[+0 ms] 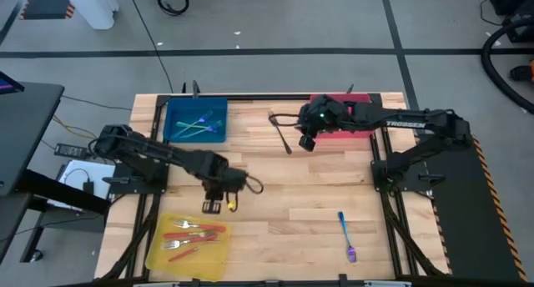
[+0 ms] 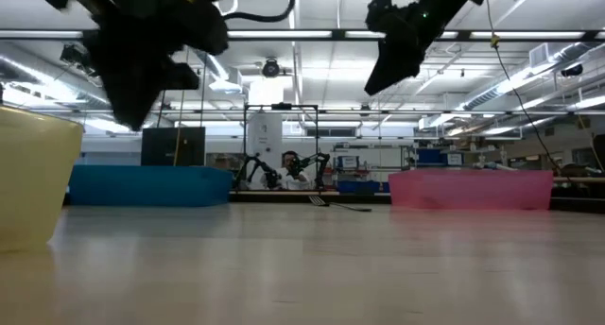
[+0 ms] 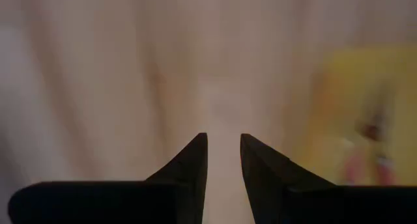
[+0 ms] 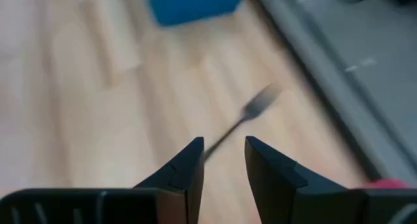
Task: Sort silverware by color (type)
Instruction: Put the black fork into the red bin
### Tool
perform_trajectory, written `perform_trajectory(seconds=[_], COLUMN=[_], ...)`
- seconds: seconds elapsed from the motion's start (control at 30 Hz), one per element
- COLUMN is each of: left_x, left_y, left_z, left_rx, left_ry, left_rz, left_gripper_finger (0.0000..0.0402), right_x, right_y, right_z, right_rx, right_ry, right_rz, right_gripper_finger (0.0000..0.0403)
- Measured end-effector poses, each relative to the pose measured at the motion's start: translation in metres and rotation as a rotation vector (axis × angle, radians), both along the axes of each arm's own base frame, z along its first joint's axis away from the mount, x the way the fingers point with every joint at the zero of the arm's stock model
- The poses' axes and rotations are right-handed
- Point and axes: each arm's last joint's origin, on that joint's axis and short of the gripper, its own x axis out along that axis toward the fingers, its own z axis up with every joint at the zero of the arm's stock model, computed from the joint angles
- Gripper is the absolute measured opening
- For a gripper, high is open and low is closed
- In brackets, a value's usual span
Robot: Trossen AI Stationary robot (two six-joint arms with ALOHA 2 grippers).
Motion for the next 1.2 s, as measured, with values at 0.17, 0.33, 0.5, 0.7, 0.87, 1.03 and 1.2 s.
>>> perform_trajectory(seconds=[0.17, 0.33, 0.5, 0.7, 0.87, 1.03, 1.2], left_x=[0.011, 0.022, 0.026, 0.031, 0.032, 0.034, 0.033], left_y=[0.027, 0.048, 0.069, 0.097, 0.121, 0.142, 0.155], left_z=[0.001, 0.003, 0.004, 0.006, 0.008, 0.012, 0.013], left_rx=[0.167, 0.228, 0.245, 0.261, 0.295, 0.327, 0.34], left_ry=[-0.093, -0.188, -0.226, -0.29, -0.329, -0.399, -0.414], left_rz=[0.024, 0.031, 0.062, 0.145, 0.142, 0.174, 0.215], left_gripper_finger=[0.0091, 0.0091, 0.0091, 0.0091, 0.0091, 0.0091, 0.0091], right_x=[0.013, 0.029, 0.046, 0.06, 0.067, 0.065, 0.068], right_y=[0.0, -0.007, -0.024, -0.05, -0.076, -0.1, -0.118], right_z=[-0.023, -0.044, -0.06, -0.079, -0.094, -0.105, -0.11], right_rx=[0.069, 0.051, 0.009, -0.01, 0.011, 0.057, 0.157], right_ry=[0.091, 0.139, 0.095, 0.042, -0.04, -0.073, -0.078], right_rz=[0.082, 0.092, 0.082, 0.019, -0.087, -0.196, -0.287], right_gripper_finger=[0.0119, 0.0119, 0.0119, 0.0119, 0.0119, 0.0119, 0.0119])
